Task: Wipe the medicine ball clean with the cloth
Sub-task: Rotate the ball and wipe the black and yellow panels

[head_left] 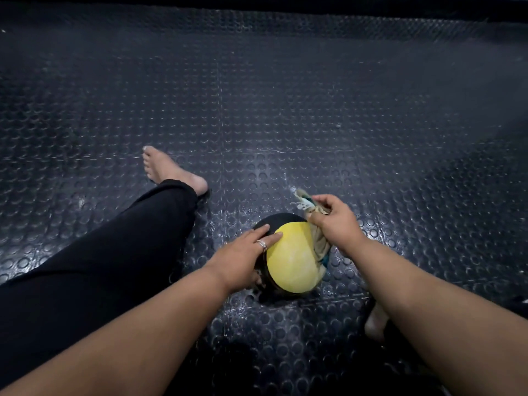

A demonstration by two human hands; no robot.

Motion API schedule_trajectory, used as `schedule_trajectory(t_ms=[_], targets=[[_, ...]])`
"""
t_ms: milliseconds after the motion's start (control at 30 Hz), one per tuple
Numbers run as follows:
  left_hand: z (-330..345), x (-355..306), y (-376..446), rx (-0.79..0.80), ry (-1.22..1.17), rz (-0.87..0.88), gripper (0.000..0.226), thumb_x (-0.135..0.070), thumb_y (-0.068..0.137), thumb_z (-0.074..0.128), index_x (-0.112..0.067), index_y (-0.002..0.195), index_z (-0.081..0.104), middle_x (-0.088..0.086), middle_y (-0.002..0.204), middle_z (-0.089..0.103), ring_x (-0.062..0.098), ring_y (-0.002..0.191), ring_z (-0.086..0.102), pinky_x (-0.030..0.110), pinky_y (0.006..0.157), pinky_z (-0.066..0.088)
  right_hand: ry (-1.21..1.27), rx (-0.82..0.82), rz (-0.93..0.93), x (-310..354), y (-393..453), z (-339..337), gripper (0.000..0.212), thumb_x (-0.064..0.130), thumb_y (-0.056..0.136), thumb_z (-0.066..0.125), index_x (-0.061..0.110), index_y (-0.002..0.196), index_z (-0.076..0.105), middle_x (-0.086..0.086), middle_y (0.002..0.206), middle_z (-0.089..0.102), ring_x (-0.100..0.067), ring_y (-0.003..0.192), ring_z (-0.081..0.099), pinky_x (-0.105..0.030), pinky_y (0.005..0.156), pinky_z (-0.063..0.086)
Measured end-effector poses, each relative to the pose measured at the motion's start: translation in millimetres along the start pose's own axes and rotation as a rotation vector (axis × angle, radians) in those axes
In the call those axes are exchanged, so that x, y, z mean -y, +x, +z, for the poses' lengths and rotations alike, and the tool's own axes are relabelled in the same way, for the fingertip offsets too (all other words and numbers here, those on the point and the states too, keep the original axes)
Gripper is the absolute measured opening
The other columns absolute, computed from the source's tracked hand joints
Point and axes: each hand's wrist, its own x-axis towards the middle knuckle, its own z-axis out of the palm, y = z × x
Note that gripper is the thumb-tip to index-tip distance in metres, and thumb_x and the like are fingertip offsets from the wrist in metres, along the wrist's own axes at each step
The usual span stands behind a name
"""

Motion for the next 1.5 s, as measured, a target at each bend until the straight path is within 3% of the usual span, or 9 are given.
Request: schedule_trajectory(t_ms=[133, 300, 500, 667, 833, 1000, 1200, 1367, 1500], targets=[[-1.3, -21.6, -0.4, -0.096, 0.066, -0.041, 0.081, -0.038, 0.089, 0.067, -0.034, 0.154, 0.018, -0.004, 0.158, 0.020, 0.020, 0.145, 0.023, 0.042, 0.112, 0.032, -0.135, -0.219, 0.129, -12.7, 3.0, -7.1, 0.033, 0.014, 0.080, 0.062, 0.014, 0.113, 0.062, -0.010, 0.112, 0.062, -0.025, 0.093, 0.060, -0.028, 0.075, 0.047], [-5.0, -31.3, -7.5, -0.151, 0.118, -0.049, 0.067, -0.044, 0.087, 0.068, -0.025, 0.142, 0.037, -0.001, 0.130, 0.042, 0.021, 0.125, 0.041, 0.038, 0.101, 0.039, -0.201, -0.042, 0.259, -28.3, -15.6, 3.3, 0.037, 0.012, 0.088, 0.054, 0.009, 0.125, 0.055, -0.011, 0.106, 0.062, -0.023, 0.083, 0.057, -0.024, 0.066, 0.041], [0.4, -14.0, -4.3, -0.007, -0.065, -0.083, 0.125, -0.050, 0.068, 0.084, -0.026, 0.156, -0.001, -0.009, 0.162, -0.012, 0.018, 0.150, -0.007, 0.045, 0.122, 0.012, 0.138, 0.108, 0.129, -5.9, -12.6, 8.7, 0.036, 0.005, 0.086, 0.058, 0.018, 0.120, 0.059, -0.001, 0.097, 0.065, -0.018, 0.081, 0.061, -0.026, 0.071, 0.051], [-4.3, -6.7, 0.6, -0.083, -0.266, -0.206, 0.122, -0.045, 0.070, 0.084, -0.021, 0.156, 0.003, -0.005, 0.164, -0.004, 0.017, 0.151, 0.000, 0.036, 0.123, 0.010, 0.180, -0.114, 0.282, -5.9, -6.7, 9.0, 0.024, 0.007, 0.086, 0.054, 0.010, 0.109, 0.060, -0.007, 0.077, 0.060, -0.021, 0.058, 0.054, -0.025, 0.052, 0.043], [-5.1, -3.9, 5.4, -0.086, -0.390, -0.299, 0.111, -0.046, 0.081, 0.074, -0.035, 0.154, -0.008, -0.003, 0.163, -0.013, 0.025, 0.151, -0.001, 0.047, 0.122, 0.013, -0.070, -0.056, 0.262, -15.5, -14.8, 18.7, 0.035, 0.018, 0.092, 0.049, 0.011, 0.126, 0.051, -0.007, 0.093, 0.061, -0.023, 0.082, 0.055, -0.032, 0.072, 0.042], [-12.5, 20.6, 19.5, -0.132, -0.477, -0.345, 0.112, -0.049, 0.077, 0.077, -0.025, 0.157, 0.003, 0.002, 0.164, 0.002, 0.023, 0.149, 0.016, 0.037, 0.120, 0.021, -0.117, -0.020, 0.005, 8.9, -37.5, 57.2, 0.037, 0.029, 0.098, 0.042, 0.015, 0.132, 0.045, -0.007, 0.128, 0.047, -0.019, 0.115, 0.046, -0.028, 0.093, 0.035], [-11.2, 18.5, 17.9, -0.105, -0.477, -0.328, 0.113, -0.044, 0.075, 0.081, -0.027, 0.156, 0.005, 0.003, 0.164, -0.001, 0.023, 0.150, 0.012, 0.038, 0.121, 0.018, -0.336, -0.113, -0.106, 20.0, -19.2, 73.1, 0.031, 0.015, 0.097, 0.043, 0.011, 0.126, 0.054, -0.010, 0.122, 0.046, -0.022, 0.111, 0.047, -0.024, 0.094, 0.034], [-13.6, 12.0, 18.9, -0.097, -0.453, -0.314, 0.111, -0.045, 0.076, 0.079, -0.031, 0.156, 0.004, -0.002, 0.164, -0.003, 0.026, 0.150, 0.012, 0.044, 0.120, 0.020, -0.487, 0.004, -0.007, 27.5, 40.4, 62.7, 0.031, 0.011, 0.095, 0.042, 0.004, 0.121, 0.058, -0.017, 0.120, 0.058, -0.029, 0.105, 0.056, -0.024, 0.077, 0.038], [-14.2, 12.3, 20.1, -0.105, -0.489, -0.325, 0.111, -0.044, 0.075, 0.081, -0.032, 0.156, 0.006, -0.004, 0.164, -0.003, 0.024, 0.150, 0.011, 0.044, 0.120, 0.019, -0.505, 0.010, -0.160, 24.2, 9.2, 60.2, 0.033, 0.019, 0.098, 0.043, 0.009, 0.126, 0.055, -0.009, 0.117, 0.049, -0.021, 0.101, 0.050, -0.024, 0.088, 0.037]])
